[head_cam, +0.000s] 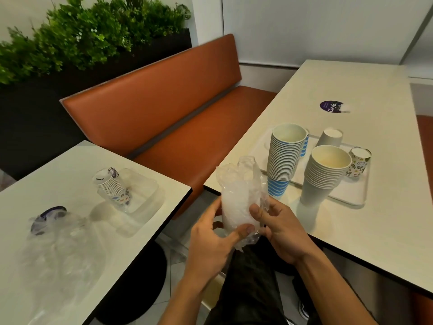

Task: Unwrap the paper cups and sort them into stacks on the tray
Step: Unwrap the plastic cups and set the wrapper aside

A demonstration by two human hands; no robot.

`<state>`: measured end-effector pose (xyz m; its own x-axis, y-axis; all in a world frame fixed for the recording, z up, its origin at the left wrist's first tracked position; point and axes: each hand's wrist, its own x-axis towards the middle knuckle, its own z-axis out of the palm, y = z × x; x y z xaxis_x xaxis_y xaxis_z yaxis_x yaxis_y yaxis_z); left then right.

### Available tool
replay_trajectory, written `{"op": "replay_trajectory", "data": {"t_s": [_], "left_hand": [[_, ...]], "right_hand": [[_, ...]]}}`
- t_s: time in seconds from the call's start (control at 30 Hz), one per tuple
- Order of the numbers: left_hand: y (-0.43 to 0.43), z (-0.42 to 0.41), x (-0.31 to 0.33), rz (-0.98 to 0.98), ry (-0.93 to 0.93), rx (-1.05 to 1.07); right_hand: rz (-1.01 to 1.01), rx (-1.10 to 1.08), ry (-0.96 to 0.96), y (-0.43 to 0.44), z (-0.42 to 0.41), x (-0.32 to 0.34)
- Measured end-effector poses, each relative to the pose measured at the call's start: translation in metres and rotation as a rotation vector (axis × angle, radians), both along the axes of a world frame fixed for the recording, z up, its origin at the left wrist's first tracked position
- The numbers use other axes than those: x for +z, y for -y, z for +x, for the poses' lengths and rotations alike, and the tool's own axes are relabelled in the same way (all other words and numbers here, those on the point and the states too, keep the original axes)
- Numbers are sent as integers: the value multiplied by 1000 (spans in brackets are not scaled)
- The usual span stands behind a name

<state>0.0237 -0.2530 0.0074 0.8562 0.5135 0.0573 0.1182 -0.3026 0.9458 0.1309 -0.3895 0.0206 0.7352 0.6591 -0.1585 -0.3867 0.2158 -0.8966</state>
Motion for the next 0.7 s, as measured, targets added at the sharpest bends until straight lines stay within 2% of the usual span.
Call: {"op": "replay_trajectory", "data": {"t_s": [0.23,0.43,0.57,0.7], "left_hand": [[-16,0,9,41,-26,-45],[-33,2,9,128,-30,-92],[-42,5,8,157,-63,-129],[-49,10,9,201,-100,-159]], "right_hand": [[-12,48,5,-7,4,-2],[66,156,-69,-11,6,-6],[196,281,-133,-10,10,0],[15,229,-34,-29,9,16]]}}
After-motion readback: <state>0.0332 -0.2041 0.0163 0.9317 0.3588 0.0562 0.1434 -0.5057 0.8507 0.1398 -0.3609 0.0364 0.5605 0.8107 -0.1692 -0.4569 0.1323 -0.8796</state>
